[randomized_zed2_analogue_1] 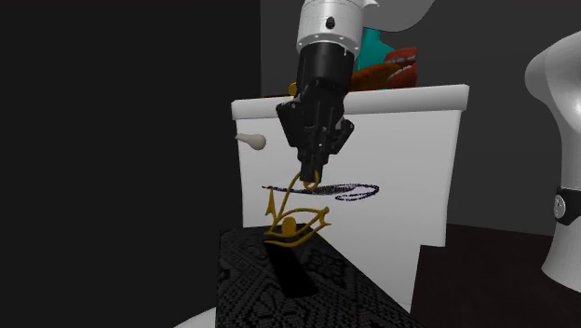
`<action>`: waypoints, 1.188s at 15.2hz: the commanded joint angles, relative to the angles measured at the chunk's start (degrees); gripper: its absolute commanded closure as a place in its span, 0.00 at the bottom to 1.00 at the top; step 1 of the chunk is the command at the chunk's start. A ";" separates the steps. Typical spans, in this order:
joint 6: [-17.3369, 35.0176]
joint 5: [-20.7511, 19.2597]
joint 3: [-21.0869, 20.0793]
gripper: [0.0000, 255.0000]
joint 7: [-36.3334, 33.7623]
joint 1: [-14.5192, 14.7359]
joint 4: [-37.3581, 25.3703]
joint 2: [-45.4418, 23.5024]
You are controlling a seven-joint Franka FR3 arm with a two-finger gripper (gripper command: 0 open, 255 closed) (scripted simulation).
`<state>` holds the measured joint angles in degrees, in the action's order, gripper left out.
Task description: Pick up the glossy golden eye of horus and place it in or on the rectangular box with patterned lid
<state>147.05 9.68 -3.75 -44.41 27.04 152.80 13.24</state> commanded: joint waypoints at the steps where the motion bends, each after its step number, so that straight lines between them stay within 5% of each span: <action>1: 1.86 0.31 0.09 1.00 0.43 0.08 0.54 -1.27; 12: 5.10 0.94 0.10 1.00 1.05 0.30 1.20 -3.86; 13: 5.08 0.94 0.10 0.00 1.05 0.30 1.19 -3.85; 18: 5.10 0.94 0.10 0.00 1.05 0.30 1.20 -3.86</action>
<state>152.14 10.62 -3.65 -43.36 27.34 153.99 9.37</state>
